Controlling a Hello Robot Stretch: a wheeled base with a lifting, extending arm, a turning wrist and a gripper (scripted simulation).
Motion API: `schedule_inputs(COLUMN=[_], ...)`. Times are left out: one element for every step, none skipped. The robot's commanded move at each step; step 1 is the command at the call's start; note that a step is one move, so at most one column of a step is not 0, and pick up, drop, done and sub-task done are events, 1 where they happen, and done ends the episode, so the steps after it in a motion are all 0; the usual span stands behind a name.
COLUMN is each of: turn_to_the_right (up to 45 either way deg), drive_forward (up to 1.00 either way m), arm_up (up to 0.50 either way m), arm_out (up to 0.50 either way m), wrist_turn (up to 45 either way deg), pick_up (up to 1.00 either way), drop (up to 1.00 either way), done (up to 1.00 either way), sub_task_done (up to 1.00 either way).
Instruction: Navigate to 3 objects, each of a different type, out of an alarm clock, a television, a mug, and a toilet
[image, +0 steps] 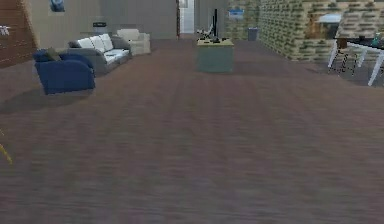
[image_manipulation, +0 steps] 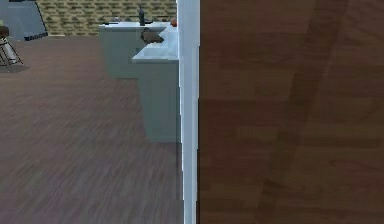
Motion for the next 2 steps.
schedule_inputs(turn_to_the_right=[6.0, 0.0], drive_forward=[0.00, 0.45], arm_up=[0.00, 0.00], arm_out=[0.00, 0.00], wrist_turn=[0.0, 0.0], pick_up=[0.00, 0.00], drop=[0.00, 0.00], done=[0.00, 0.00], sub_task_done=[0.00, 0.00])
